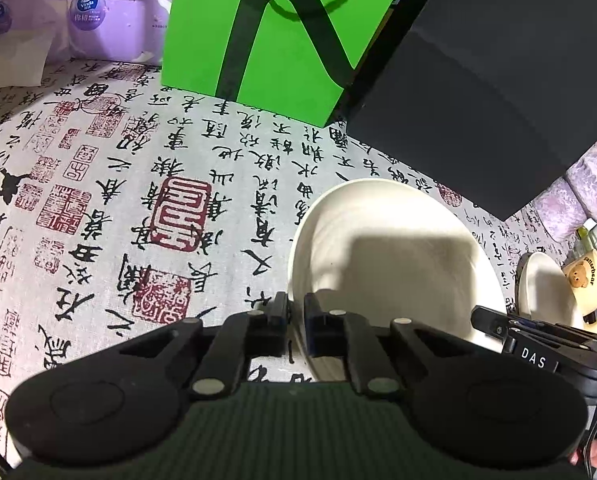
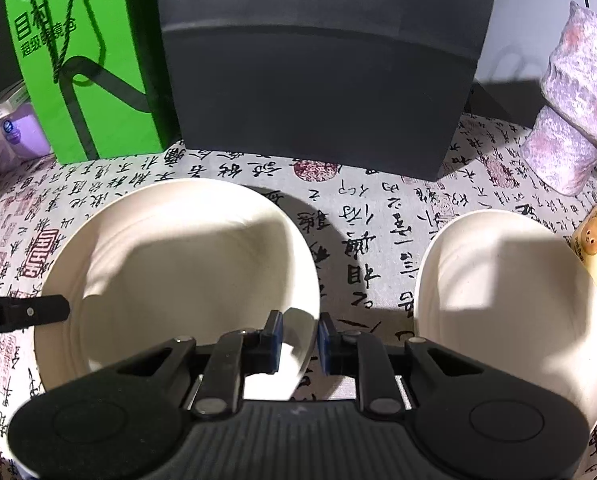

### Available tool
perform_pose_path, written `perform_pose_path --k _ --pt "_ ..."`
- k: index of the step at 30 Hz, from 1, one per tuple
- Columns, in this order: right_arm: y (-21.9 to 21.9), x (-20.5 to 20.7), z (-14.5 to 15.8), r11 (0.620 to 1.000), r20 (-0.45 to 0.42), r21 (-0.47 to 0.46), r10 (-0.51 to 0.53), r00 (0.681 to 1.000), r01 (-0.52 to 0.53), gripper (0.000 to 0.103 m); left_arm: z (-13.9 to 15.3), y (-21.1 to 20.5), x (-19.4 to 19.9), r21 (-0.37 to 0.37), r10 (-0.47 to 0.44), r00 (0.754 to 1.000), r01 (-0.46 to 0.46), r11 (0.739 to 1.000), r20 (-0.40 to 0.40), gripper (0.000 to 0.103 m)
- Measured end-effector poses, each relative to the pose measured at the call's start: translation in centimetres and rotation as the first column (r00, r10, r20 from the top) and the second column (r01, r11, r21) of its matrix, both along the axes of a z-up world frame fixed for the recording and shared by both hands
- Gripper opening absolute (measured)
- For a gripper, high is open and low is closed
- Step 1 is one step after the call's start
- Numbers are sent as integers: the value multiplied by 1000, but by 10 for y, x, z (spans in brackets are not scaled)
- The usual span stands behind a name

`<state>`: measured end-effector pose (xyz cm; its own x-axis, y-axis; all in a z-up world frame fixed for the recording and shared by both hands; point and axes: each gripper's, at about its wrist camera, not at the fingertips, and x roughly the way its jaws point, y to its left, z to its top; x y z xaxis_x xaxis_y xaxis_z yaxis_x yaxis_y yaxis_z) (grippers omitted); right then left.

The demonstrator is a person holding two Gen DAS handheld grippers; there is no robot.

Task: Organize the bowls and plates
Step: 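Lift the cream plate with both tools and tilt it up off the table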

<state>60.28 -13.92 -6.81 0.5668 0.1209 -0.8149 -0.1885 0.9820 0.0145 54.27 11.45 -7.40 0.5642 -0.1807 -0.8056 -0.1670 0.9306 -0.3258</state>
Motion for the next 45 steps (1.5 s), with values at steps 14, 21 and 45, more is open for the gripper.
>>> perform_pose_path --k 14,21,45 --pt "1 -5 5 1000 64 -25 17 998 -15 17 5 -1 -3 9 -1 999 1 1000 40 9" --pt "3 -8 8 999 90 -32 24 996 -21 17 7 0 -4 -1 8 998 -8 1000 55 9" --pt "-3 -31 39 1000 218 -1 22 976 -22 13 29 0 -20 -10 14 987 -13 1000 159 9"
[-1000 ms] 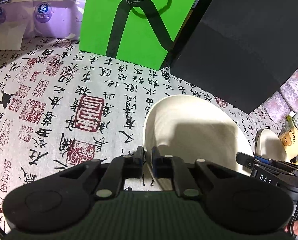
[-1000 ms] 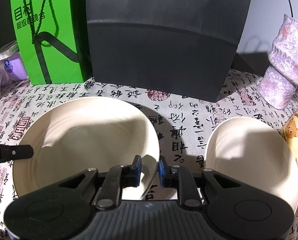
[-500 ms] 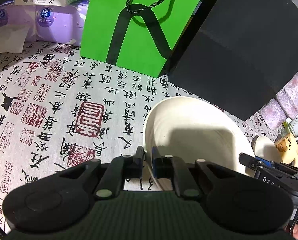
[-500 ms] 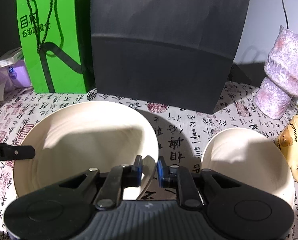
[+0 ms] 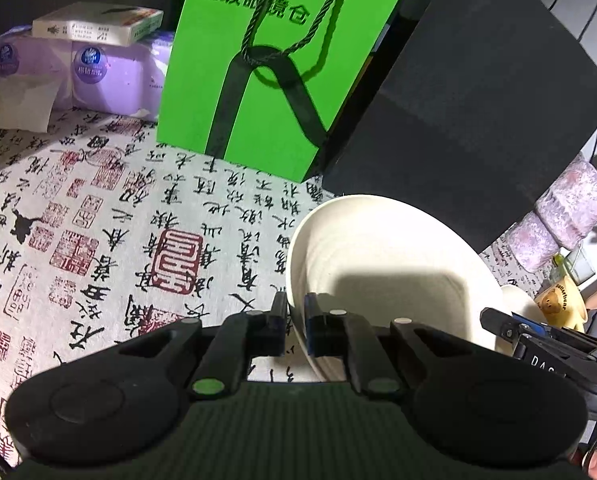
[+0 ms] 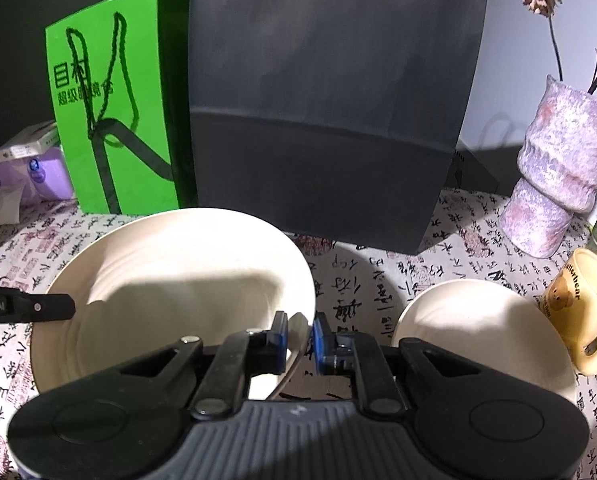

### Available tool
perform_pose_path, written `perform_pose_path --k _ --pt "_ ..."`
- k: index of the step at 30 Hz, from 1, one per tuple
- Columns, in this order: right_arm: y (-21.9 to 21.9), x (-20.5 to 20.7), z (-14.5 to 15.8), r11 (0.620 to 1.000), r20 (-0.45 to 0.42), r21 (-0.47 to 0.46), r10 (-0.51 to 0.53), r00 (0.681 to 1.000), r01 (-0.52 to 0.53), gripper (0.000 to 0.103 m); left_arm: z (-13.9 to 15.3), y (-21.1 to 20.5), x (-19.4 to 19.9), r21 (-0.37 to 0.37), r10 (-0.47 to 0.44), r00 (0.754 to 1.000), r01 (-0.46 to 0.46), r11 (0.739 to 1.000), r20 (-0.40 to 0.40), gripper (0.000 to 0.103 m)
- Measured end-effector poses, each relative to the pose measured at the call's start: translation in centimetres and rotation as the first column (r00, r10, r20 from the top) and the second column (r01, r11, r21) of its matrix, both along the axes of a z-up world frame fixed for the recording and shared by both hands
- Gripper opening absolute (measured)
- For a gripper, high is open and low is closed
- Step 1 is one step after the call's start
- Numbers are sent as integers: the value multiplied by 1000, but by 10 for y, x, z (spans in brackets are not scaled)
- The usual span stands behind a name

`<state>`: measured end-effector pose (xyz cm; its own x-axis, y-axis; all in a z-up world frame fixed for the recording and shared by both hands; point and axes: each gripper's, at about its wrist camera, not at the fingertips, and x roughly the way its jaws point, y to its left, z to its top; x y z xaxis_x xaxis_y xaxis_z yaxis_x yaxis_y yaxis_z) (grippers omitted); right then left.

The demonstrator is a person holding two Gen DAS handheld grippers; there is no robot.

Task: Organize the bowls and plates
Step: 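Lift the cream plate with both tools and tilt it up off the table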

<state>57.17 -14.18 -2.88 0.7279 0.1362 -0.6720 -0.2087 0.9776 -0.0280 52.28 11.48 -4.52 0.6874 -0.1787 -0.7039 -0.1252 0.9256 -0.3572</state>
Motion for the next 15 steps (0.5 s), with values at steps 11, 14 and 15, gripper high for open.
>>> perform_pose_path --k 11,14,15 --pt "-10 -17 18 1000 59 26 -2 998 0 13 21 -5 -14 13 -18 996 17 1000 83 9" --pt "-12 -21 21 999 66 33 -2 998 0 13 24 -9 -17 28 -21 996 19 999 89 9" --pt "-13 -22 21 999 68 33 -3 998 0 13 24 -10 -18 34 -24 995 21 999 93 9"
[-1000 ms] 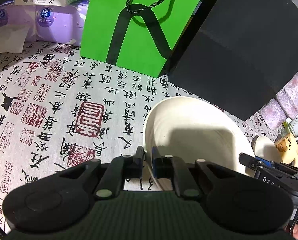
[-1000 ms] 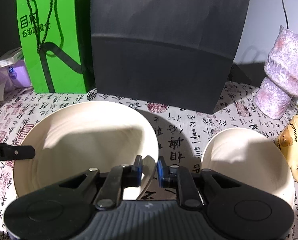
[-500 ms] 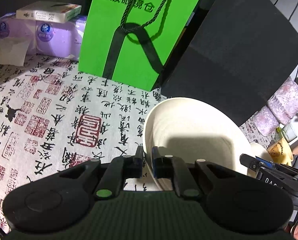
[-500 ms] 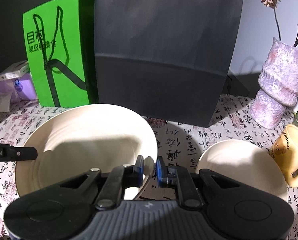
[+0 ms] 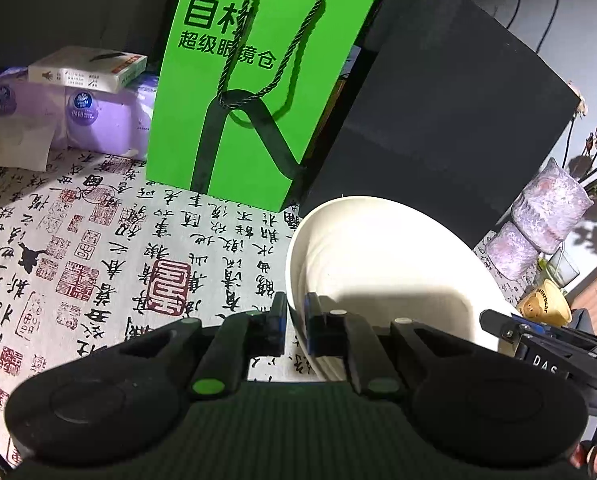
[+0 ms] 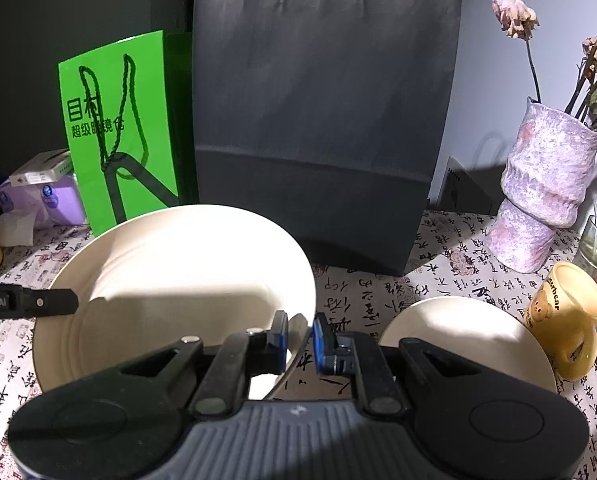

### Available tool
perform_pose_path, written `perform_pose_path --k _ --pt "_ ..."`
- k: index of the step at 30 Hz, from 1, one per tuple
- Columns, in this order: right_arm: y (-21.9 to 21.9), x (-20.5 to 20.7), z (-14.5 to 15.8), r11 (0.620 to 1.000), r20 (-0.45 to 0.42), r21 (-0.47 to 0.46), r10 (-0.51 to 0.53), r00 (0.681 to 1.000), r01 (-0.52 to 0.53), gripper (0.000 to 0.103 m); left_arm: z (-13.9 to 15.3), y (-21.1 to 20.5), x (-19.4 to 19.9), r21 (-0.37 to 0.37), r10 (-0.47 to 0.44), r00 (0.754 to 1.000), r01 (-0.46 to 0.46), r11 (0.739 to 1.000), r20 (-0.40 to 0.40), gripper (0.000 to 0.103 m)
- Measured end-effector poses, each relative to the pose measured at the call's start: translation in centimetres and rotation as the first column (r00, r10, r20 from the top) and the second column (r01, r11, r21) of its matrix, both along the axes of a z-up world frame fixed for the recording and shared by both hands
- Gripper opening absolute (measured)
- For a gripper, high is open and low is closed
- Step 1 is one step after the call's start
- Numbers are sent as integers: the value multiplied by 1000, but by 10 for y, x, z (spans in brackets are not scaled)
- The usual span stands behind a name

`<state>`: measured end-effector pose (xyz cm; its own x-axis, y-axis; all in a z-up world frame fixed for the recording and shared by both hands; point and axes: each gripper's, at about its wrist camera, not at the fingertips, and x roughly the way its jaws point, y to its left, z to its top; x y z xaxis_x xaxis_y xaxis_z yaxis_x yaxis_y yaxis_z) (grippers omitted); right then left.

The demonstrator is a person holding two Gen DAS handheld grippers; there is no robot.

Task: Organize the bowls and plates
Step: 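Lift the cream plate with both tools and tilt it up off the table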

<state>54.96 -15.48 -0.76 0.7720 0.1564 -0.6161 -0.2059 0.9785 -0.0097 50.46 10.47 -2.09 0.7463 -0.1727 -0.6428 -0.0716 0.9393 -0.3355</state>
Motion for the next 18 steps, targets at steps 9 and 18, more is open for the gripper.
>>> perform_pose_path --k 9,18 --pt "-3 -18 10 1000 38 10 13 999 -14 12 3 -4 -6 25 3 1000 -3 1000 15 9" --pt "-14 -29 19 999 64 38 8 998 -10 12 11 -13 -16 55 -11 999 9 998 37 10"
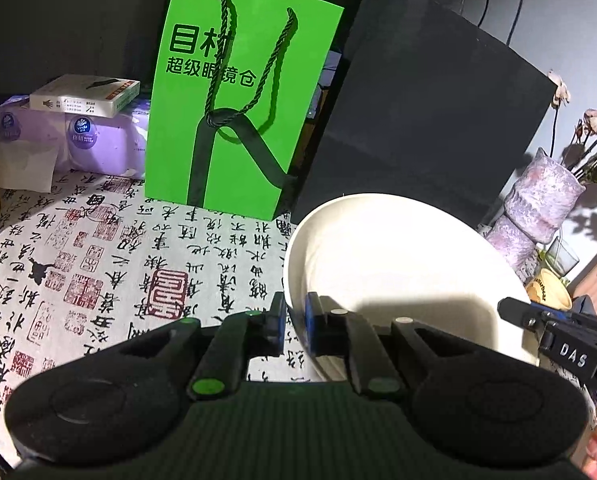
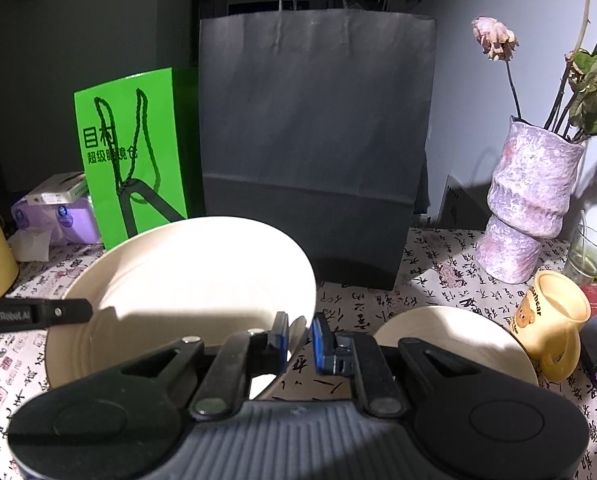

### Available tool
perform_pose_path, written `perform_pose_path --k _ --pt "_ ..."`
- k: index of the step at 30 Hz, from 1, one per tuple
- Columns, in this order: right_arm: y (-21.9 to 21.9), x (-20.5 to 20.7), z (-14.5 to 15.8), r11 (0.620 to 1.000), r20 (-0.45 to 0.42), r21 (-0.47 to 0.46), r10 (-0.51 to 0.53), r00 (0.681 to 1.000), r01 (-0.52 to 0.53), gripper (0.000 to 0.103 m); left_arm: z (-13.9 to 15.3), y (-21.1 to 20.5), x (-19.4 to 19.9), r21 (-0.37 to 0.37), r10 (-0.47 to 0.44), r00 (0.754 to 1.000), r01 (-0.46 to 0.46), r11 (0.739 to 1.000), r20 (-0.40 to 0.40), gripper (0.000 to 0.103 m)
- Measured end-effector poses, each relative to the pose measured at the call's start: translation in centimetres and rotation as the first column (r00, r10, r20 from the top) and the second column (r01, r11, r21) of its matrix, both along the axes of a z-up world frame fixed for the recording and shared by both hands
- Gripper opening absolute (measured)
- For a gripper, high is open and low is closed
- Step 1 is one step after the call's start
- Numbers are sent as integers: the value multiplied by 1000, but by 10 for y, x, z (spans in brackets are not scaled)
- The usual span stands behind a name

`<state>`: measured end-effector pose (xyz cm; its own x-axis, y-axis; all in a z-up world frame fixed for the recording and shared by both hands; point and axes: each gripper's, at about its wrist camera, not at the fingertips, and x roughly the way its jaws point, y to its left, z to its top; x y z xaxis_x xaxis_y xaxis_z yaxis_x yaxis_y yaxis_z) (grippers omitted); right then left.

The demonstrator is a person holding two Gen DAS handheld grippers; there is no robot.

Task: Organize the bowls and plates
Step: 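Lift the cream plate with both tools and tilt it up off the table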

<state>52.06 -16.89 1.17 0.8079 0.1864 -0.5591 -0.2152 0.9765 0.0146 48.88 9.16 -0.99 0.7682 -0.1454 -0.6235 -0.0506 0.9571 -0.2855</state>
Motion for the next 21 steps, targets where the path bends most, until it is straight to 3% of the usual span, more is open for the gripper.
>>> perform_pose_path --k 21 --pt "-9 -43 18 998 34 59 20 999 -22 12 25 -9 -45 34 27 999 -28 999 25 10"
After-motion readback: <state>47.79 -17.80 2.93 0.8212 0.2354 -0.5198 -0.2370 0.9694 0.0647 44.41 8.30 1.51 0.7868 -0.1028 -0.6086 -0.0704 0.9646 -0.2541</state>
